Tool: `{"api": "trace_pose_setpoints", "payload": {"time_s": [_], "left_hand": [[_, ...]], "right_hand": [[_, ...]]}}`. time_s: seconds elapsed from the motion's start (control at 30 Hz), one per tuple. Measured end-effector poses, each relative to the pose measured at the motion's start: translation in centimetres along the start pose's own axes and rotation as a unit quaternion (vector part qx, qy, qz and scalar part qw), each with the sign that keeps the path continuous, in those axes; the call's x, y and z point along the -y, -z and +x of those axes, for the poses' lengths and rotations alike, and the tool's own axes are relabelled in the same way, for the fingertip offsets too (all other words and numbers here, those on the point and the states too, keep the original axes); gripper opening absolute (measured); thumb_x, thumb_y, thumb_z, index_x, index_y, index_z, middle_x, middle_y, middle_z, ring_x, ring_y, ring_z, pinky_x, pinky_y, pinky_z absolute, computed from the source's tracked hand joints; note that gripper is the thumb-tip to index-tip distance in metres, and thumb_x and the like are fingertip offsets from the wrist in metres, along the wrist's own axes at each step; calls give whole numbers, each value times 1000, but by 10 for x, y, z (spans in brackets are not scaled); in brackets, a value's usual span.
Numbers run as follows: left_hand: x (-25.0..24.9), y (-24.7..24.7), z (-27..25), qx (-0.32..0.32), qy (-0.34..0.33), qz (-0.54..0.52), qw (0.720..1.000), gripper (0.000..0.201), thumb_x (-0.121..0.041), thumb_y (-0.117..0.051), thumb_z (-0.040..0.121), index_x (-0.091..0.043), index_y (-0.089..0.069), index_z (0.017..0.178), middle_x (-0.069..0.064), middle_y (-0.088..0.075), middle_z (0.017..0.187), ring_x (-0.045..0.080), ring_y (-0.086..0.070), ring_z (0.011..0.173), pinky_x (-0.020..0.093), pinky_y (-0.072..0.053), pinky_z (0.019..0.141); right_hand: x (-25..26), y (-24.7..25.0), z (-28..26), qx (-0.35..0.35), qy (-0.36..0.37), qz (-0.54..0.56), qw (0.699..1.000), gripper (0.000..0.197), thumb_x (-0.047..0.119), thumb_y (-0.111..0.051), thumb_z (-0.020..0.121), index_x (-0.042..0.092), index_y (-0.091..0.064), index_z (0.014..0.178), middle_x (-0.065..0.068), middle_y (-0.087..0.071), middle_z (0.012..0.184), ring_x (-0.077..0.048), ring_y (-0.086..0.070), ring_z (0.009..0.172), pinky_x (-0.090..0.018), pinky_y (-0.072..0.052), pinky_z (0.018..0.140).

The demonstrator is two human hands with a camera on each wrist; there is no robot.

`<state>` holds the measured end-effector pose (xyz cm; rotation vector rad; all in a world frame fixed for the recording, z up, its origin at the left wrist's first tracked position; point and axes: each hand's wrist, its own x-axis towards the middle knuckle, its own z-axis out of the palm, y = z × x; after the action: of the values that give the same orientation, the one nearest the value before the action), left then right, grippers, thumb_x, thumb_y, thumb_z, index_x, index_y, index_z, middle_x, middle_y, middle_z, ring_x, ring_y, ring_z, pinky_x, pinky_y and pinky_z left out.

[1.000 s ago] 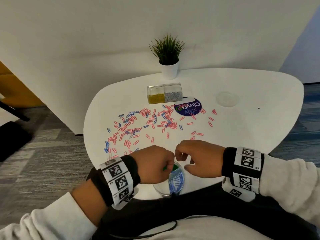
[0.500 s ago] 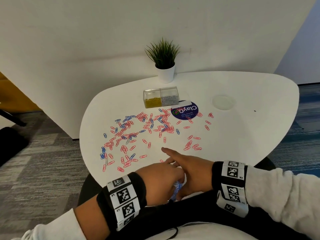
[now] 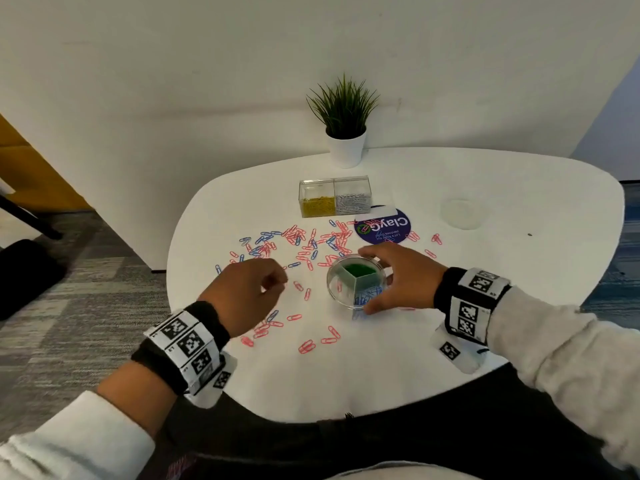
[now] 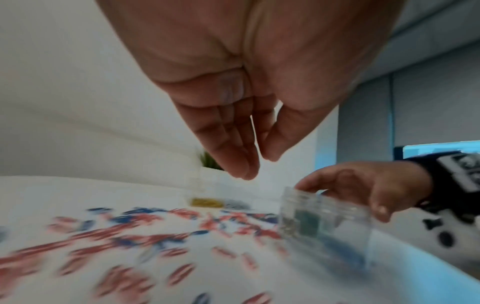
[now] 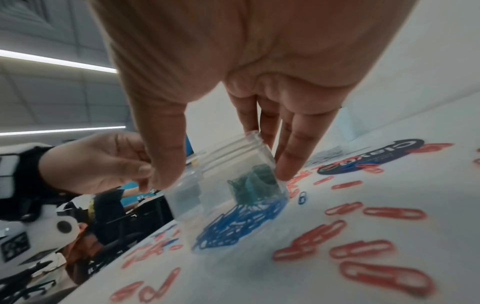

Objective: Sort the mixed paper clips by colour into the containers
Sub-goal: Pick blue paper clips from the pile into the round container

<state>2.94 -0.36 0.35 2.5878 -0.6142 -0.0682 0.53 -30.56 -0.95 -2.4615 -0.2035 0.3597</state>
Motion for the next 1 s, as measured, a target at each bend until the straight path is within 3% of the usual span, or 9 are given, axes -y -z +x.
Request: {"api": "trace_pose_setpoints", "payload": {"time_s": [0.17, 0.23, 0.33, 0.4, 0.5, 0.6, 0.73, 0.87, 1.0], "left_hand": [[47, 0, 0, 57, 96, 91, 990, 9, -23, -57, 92, -30, -63, 92, -13, -64, 90, 11, -61, 84, 29, -52, 80], [62, 0, 1, 56, 123, 110, 985, 11, -22, -56, 92, -27, -65, 96, -10, -64, 93, 13, -60, 86, 28, -52, 80], [79, 1, 2, 66, 154, 121, 978, 13, -23, -54, 93, -27, -65, 100, -8, -62, 98, 14, -59, 90, 28, -51, 82], [87, 1, 2, 73, 165, 131, 975, 12, -25, -54, 93, -28, -65, 98, -8, -61, 98, 15, -59, 91, 30, -51, 83], [93, 1, 0, 77, 184, 126, 972, 14, -24, -55, 92, -27, -67, 99, -7, -61, 100, 15, -59, 92, 29, -50, 83], [97, 5, -2, 83, 182, 130, 971, 15, -26, -56, 93, -26, -67, 103, -7, -59, 103, 15, -58, 94, 26, -48, 82], [97, 3, -3, 102, 166, 124, 973, 16, -25, -57, 92, -29, -69, 103, -9, -59, 101, 14, -59, 94, 26, -49, 82], [94, 3, -4, 105, 150, 125, 975, 15, -26, -57, 90, -30, -70, 97, -11, -60, 97, 12, -59, 91, 29, -52, 84], [76, -8, -4, 93, 70, 93, 989, 10, -41, -61, 91, -35, -69, 91, -16, -57, 90, 5, -55, 82, 25, -49, 78]], "right_hand": [[-11, -5, 14, 36, -12, 19, 999, 103, 60, -88, 53, 31, -41, 140, 17, -50, 127, -9, -54, 114, -27, -48, 93], [-16, 1, 23, 14, -16, 33, 999, 78, 70, -71, 67, 34, -47, 131, 18, -54, 118, -8, -57, 105, -25, -46, 84], [-32, 12, 48, -59, -29, -20, 998, 26, 45, -53, 97, 21, -61, 103, 4, -65, 102, -18, -60, 91, -30, -43, 76], [-40, 14, 63, -41, -41, -108, 992, 14, 34, -55, 98, 22, -62, 101, 2, -65, 102, -16, -58, 89, -28, -43, 77], [-46, 5, 75, 27, -36, -161, 986, 16, 40, -65, 89, 37, -59, 103, 11, -58, 96, -12, -57, 88, -28, -48, 80], [-45, -4, 81, 58, -16, -182, 982, 11, 34, -62, 89, 40, -58, 97, 11, -54, 88, -14, -56, 83, -25, -43, 70], [-49, -6, 84, 43, -17, -157, 986, 15, 24, -64, 87, 35, -55, 82, 12, -59, 88, -12, -57, 81, -22, -42, 67], [-38, 3, 76, -3, -21, -106, 994, 16, 24, -69, 88, 30, -55, 83, 11, -63, 91, -7, -58, 82, -21, -43, 69], [-8, 15, 55, -65, 35, -55, 996, 17, 25, -74, 85, 32, -58, 83, 12, -64, 85, -6, -59, 76, -21, -43, 67]]}}
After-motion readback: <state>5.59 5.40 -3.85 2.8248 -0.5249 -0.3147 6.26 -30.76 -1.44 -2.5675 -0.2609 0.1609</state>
